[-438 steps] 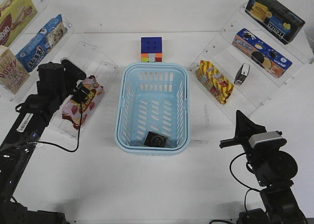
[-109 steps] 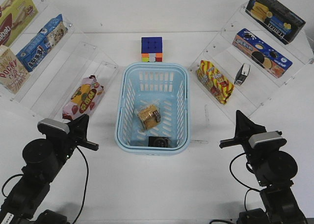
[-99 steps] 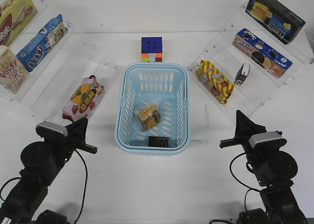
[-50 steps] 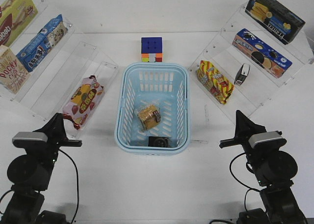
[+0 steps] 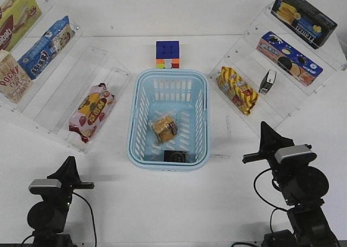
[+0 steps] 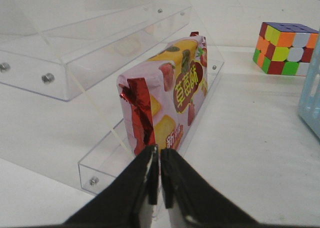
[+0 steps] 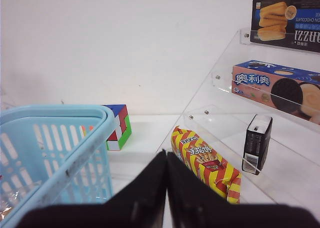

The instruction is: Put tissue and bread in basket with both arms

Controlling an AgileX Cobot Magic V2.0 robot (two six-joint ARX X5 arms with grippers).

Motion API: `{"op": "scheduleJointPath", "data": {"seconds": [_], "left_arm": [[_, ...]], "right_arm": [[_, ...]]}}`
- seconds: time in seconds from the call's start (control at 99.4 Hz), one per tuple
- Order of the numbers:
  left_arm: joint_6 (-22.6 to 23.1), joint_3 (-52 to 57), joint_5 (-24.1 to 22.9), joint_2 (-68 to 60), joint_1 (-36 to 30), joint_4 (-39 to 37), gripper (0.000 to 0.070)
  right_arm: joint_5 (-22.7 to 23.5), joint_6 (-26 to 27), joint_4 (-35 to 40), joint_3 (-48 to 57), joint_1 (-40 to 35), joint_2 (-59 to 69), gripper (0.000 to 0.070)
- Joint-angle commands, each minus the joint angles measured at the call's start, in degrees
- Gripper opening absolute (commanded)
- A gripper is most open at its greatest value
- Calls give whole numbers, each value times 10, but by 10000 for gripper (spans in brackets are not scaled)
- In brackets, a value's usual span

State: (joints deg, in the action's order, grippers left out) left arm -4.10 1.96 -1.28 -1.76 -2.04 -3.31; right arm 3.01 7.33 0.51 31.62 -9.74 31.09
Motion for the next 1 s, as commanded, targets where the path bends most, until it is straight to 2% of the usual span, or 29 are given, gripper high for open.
{"op": "scheduleJointPath", "data": {"seconds": [0.0,0.282,0.986], "left_arm": [[-12,-11,2,14,2,-11,0],[4,-12,2,16,2,33,1],[4,-12,2,15,2,33,1]], "right_arm": [[0,4,-9,6,-2,1,0],[0,3,-10,6,-2,1,0],[0,3,-10,6,-2,1,0]]}}
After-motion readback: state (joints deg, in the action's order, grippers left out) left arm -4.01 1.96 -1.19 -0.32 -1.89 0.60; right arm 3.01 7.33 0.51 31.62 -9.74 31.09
